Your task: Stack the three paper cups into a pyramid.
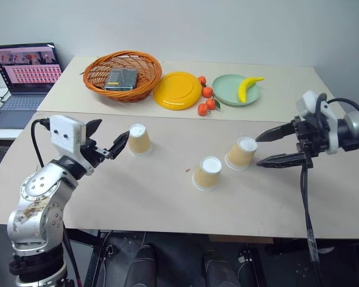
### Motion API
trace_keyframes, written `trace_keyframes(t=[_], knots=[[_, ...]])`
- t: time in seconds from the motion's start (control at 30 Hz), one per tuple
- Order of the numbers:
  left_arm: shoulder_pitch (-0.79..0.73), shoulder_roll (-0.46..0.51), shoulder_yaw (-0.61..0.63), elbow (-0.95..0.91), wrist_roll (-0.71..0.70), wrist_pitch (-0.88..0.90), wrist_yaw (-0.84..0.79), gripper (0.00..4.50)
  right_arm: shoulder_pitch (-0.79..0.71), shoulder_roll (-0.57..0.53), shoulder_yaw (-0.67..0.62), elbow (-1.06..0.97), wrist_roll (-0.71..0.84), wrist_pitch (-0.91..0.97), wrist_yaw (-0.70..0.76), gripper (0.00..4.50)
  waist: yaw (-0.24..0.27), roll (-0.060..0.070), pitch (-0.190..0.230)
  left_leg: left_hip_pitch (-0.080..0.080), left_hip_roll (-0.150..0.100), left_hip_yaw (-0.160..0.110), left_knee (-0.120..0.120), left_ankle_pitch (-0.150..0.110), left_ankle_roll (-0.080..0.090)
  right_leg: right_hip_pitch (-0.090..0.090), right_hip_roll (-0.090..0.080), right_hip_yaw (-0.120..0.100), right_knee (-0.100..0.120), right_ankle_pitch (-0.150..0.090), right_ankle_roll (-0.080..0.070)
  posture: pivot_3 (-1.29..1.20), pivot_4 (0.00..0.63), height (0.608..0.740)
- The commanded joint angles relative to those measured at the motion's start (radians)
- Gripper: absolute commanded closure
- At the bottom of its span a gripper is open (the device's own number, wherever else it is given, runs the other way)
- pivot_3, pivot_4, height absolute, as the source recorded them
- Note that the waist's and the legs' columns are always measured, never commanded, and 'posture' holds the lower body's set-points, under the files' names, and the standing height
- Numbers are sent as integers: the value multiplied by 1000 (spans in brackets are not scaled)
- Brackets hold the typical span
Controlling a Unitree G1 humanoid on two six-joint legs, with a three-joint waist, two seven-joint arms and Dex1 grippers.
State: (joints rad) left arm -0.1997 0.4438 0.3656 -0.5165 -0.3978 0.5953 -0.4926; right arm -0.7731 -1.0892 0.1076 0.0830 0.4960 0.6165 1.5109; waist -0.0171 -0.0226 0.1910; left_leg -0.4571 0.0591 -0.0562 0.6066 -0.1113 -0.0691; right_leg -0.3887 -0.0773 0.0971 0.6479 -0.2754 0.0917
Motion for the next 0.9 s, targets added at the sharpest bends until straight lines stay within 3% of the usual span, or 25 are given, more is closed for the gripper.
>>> trace_keyframes(t=[0.03, 0.37, 0.9], knots=[[41, -29, -41, 75, 60, -147, 16, 52, -48, -9, -91, -72, 84, 84, -1, 0, 0, 0, 0, 0, 0, 0, 0, 0, 0, 0, 0, 0, 0, 0, 0, 0, 150, 732], [6, -110, -173, 245, 133, -298, 60, 52, -198, 97, -300, -102, 225, 216, -265, 0, 4, 0, 0, 0, 0, 0, 0, 0, 0, 0, 0, 0, 0, 0, 0, 0, 150, 732], [-222, -137, -245, 641, 177, -520, 24, 52, -62, 21, -412, -219, 282, 253, -344, 0, 4, 0, 0, -1, 0, 0, -1, 0, 0, -1, 0, 0, 0, 0, 0, 0, 150, 732]])
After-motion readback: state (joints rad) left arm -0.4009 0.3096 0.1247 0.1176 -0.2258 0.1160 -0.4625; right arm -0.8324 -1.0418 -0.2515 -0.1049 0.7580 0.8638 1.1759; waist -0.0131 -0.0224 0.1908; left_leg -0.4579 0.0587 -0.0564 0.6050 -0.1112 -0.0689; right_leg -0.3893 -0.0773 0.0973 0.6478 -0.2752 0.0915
